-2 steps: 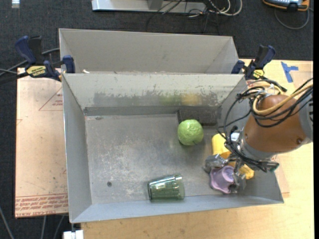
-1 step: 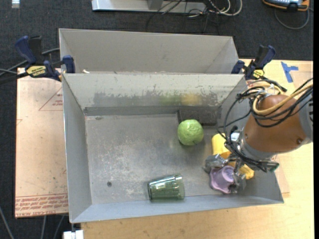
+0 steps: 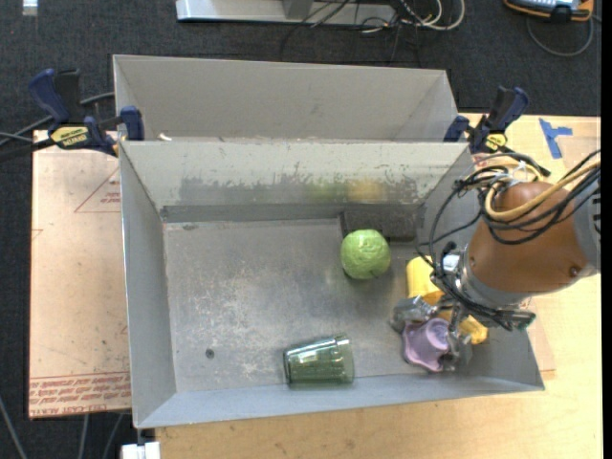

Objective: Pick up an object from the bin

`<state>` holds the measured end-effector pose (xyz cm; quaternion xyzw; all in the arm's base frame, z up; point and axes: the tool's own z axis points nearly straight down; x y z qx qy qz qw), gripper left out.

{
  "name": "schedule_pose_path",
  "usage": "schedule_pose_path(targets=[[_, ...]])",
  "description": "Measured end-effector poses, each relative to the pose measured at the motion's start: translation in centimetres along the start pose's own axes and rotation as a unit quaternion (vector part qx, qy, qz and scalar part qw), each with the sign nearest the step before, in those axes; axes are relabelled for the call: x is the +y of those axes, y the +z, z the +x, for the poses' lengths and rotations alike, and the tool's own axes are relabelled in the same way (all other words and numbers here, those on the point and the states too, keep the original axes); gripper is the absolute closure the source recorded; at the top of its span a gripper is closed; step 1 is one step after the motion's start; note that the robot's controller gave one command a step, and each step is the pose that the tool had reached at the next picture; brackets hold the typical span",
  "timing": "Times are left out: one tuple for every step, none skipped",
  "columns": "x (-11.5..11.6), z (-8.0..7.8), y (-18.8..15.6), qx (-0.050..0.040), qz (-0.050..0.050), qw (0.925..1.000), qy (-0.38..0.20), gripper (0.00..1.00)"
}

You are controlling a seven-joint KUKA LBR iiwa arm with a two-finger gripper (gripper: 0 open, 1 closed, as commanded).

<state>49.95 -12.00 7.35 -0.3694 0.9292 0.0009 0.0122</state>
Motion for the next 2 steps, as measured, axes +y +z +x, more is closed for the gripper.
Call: schedule_pose_path(targets=[[0.0, 0.0, 0.0, 0.0, 0.0, 1.0, 0.0, 1.0], [0.0, 0.0, 0.0, -0.0001, 0.0, 1.0, 0.0, 1.0]])
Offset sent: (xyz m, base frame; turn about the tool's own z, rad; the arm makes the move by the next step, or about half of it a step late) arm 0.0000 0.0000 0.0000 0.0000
